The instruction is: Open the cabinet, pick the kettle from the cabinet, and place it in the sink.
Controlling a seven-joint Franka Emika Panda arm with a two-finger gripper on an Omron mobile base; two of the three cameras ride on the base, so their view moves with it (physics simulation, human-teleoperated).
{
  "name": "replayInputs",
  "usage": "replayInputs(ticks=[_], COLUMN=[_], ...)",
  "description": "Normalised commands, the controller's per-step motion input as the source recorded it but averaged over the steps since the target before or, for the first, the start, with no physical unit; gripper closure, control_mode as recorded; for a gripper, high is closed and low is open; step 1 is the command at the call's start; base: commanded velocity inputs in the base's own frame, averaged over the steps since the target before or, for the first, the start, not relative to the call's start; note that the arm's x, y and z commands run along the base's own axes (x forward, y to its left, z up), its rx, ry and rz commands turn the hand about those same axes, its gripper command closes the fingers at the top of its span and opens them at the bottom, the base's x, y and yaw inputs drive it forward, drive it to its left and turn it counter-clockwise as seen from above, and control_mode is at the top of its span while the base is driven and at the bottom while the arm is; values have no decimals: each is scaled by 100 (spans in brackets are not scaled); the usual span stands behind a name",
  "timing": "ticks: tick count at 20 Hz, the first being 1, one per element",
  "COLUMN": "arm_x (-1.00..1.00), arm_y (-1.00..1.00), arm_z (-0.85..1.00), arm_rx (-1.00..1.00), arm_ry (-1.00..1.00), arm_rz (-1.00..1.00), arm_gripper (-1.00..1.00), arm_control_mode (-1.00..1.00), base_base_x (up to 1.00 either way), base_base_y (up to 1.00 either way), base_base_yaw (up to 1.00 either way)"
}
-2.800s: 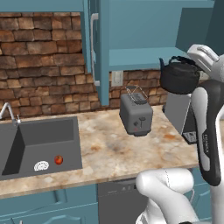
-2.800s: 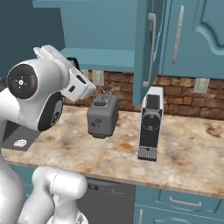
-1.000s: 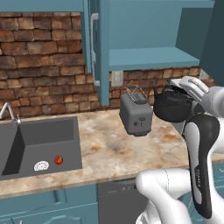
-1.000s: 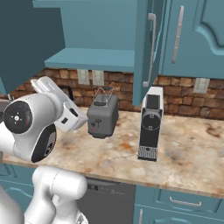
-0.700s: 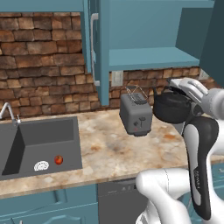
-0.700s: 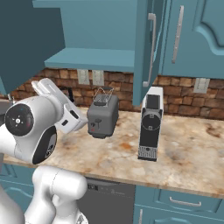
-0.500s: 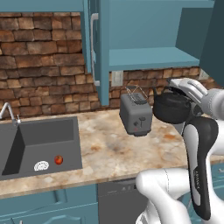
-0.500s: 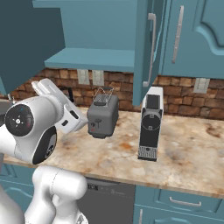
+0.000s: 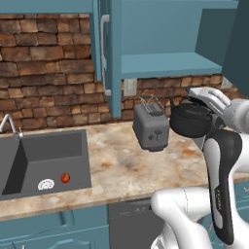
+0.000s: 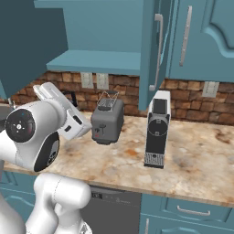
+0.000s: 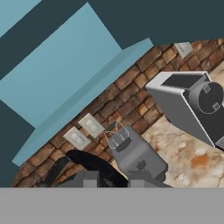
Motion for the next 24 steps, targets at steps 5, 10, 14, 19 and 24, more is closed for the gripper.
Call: replayInputs(ticks=[5,10,14,19,24], arm_x=[0,0,0,0,0], arm_y=[0,0,0,0,0], arm_z=[0,0,0,0,0], arm_rx=[0,0,0,0,0], arm_ry=[0,0,0,0,0], arm_rz=[0,0,0,0,0], arm_gripper=[100,100,100,100,100], arm_control_mode=[-100,-100,-100,-100,100], base_base_x=[0,0,0,0,0], base_base_y=[0,0,0,0,0], base_base_yaw=[0,0,0,0,0])
